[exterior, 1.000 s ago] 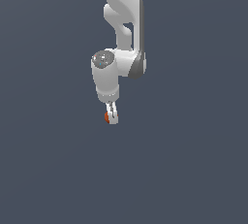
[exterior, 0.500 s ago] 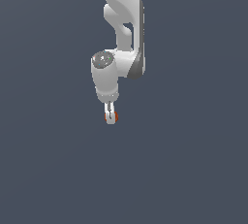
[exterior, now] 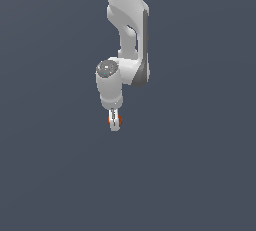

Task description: Pick up the object and move it to a goal position.

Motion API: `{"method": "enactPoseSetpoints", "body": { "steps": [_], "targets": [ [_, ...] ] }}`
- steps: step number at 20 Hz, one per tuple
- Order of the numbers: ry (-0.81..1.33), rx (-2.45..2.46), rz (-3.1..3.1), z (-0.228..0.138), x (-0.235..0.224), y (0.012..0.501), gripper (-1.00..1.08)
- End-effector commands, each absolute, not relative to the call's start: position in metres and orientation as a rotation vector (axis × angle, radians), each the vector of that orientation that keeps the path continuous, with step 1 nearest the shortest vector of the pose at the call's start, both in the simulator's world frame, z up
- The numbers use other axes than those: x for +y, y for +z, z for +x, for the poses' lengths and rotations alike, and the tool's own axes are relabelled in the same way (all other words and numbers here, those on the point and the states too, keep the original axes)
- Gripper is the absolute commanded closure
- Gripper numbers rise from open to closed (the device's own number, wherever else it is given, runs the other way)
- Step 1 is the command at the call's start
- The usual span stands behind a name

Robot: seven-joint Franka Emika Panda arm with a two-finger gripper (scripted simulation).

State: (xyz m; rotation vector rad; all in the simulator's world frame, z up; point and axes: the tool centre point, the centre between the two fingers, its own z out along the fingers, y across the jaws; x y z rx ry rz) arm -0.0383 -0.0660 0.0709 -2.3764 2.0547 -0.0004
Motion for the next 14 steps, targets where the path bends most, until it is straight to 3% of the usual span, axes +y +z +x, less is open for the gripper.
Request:
{"method": "enactPoseSetpoints", "body": {
  "steps": [1, 7, 8, 14],
  "targets": [
    [0.0, 2.057, -2.375, -0.039, -0.066, 0.058, -0.92],
    [0.0, 2.057, -2.374, -0.038, -0.066, 0.047, -0.92],
    [0.0, 2.057, -2.374, -0.038, -0.066, 0.047, 1.08],
    [0.0, 2.057, -2.374, -0.038, -0.066, 0.047, 1.08]
  ]
}}
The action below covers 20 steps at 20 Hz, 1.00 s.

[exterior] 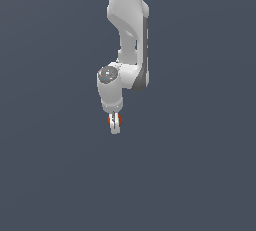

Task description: Pick up the object and move it to a goal position.

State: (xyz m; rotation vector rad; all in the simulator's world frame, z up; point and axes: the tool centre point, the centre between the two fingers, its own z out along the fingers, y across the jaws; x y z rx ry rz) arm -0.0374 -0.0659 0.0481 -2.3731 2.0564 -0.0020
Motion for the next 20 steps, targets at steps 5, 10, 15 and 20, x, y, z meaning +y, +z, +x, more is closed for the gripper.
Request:
{"method": "enactPoseSetpoints", "body": {
  "steps": [5, 10, 15, 20],
  "targets": [
    [-0.002, 2.056, -2.373, -0.037, -0.066, 0.048, 1.08],
    [-0.002, 2.056, -2.373, -0.039, -0.066, 0.058, 1.08],
    [-0.001, 2.056, -2.373, -0.042, -0.067, 0.08, 1.08],
    [0.0, 2.057, -2.372, -0.047, -0.069, 0.117, 1.08]
  ]
}}
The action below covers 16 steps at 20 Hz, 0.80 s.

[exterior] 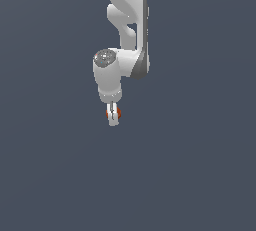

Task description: Pick up the object and move it to a goal position.

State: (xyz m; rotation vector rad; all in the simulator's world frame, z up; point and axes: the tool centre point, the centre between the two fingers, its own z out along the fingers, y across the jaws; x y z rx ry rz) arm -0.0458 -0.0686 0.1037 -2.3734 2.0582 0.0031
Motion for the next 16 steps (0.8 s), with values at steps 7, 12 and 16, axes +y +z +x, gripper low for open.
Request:
{"method": "enactPoseSetpoints", "body": {
  "steps": [7, 12, 16],
  "targets": [
    [0.0, 2.06, -2.371, -0.056, -0.074, 0.191, 1.08],
    [-0.001, 2.062, -2.371, -0.063, -0.078, 0.25, 1.08],
    [-0.002, 2.063, -2.371, -0.067, -0.081, 0.295, 1.08]
  ]
}}
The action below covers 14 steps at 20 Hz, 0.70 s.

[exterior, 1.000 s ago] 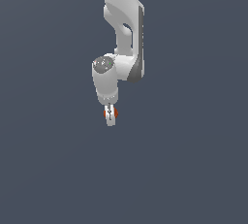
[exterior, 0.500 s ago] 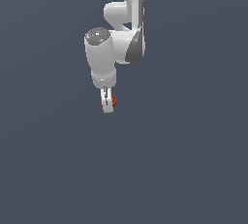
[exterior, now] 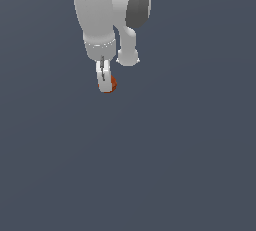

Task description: Pick up the object and move it to a goal position.

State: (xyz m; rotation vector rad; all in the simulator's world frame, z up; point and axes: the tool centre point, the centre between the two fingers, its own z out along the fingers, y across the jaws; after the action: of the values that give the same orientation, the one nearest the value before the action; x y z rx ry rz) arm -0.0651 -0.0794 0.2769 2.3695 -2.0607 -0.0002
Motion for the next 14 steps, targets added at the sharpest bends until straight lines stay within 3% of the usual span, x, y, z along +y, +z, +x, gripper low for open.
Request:
{"method": "enactPoseSetpoints", "body": {
  "steps": [1, 14],
  "targets": [
    [0.002, -2.061, 2.369, -0.068, -0.081, 0.306, 1.08],
    [0.001, -2.059, 2.372, -0.076, -0.085, 0.407, 1.08]
  ]
}}
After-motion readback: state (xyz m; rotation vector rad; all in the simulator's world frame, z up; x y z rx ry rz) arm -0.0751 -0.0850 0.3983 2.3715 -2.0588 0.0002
